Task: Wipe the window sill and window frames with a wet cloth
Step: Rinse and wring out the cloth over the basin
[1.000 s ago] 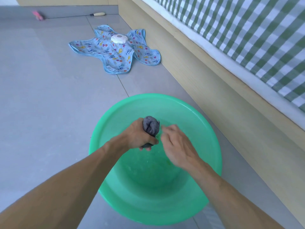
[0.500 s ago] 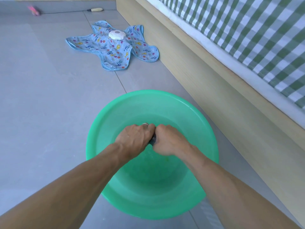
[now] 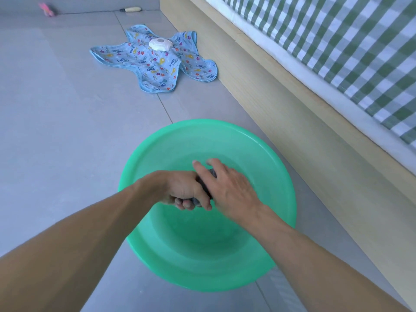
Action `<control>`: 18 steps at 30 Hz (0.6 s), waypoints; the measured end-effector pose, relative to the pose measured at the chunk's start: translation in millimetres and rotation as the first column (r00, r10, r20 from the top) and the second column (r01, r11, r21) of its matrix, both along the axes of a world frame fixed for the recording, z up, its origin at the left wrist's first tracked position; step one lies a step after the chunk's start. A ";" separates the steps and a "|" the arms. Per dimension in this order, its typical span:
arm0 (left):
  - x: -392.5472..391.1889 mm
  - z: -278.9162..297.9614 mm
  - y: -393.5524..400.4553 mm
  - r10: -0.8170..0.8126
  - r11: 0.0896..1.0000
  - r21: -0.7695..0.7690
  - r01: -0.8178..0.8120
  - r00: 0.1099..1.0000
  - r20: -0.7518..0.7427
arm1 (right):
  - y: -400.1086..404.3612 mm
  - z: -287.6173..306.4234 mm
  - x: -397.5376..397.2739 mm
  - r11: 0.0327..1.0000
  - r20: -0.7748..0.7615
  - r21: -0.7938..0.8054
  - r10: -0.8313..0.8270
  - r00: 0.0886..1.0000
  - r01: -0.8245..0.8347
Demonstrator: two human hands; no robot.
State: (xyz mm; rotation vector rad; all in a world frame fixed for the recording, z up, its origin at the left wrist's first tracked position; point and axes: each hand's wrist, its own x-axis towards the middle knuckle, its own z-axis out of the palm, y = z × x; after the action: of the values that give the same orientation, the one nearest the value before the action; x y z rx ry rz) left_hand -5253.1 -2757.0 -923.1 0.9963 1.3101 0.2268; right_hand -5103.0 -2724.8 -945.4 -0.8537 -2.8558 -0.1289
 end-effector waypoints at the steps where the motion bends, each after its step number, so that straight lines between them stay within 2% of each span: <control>1: 2.9 1.2 0.2 -0.014 1.000 0.026 0.015 1.000 -0.024 | 2.3 6.1 -2.5 0.999 -0.015 0.034 -0.016 1.000 0.016; 2: 5.3 1.3 1.3 -0.013 0.994 0.103 0.027 0.990 -0.139 | 4.7 14.4 -5.6 0.996 0.016 0.062 -0.063 0.998 0.062; 3: 8.1 0.6 1.4 0.000 0.970 0.230 0.078 0.947 -0.322 | 5.4 21.9 -9.1 0.992 0.088 0.057 -0.115 0.990 0.110; 5: 11.0 0.7 -0.1 0.063 0.862 0.414 0.292 0.748 -0.661 | 4.0 30.8 -14.6 0.979 0.193 -0.066 -0.177 0.965 0.193; 6: 11.2 1.3 -3.0 0.107 0.809 0.442 0.388 0.641 -0.760 | 4.3 30.3 -16.6 0.957 0.205 -0.151 -0.215 0.955 0.248; 9: 8.1 -1.4 -6.2 0.154 0.651 0.369 0.664 0.361 -0.920 | 1.7 26.8 -22.9 0.842 0.144 -0.405 -0.325 0.935 0.356; 11: 6.4 -1.2 -7.4 0.186 0.573 0.320 0.755 0.261 -0.947 | 7.1 24.1 -26.2 0.697 0.159 -0.606 -0.367 0.917 0.384; 13: 4.2 -4.2 -9.2 0.210 0.523 0.317 0.791 0.242 -0.947 | 11.4 23.6 -27.8 0.562 0.183 -0.734 -0.376 0.908 0.381; 17: -7.9 -9.0 -10.3 0.372 0.333 0.480 0.812 0.355 -0.858 | 13.9 28.0 -28.3 0.271 0.192 -0.903 -0.437 0.878 0.333; 18: -9.8 -9.3 -9.1 0.390 0.315 0.494 0.810 0.364 -0.846 | 14.0 28.1 -28.0 0.235 0.169 -0.923 -0.462 0.871 0.304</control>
State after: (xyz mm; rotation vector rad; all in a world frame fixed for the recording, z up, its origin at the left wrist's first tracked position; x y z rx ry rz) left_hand -5263.0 -2766.0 -932.5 2.7541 2.0046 0.1117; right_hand -5131.0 -2710.7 -917.2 -1.6309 -2.2507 1.6460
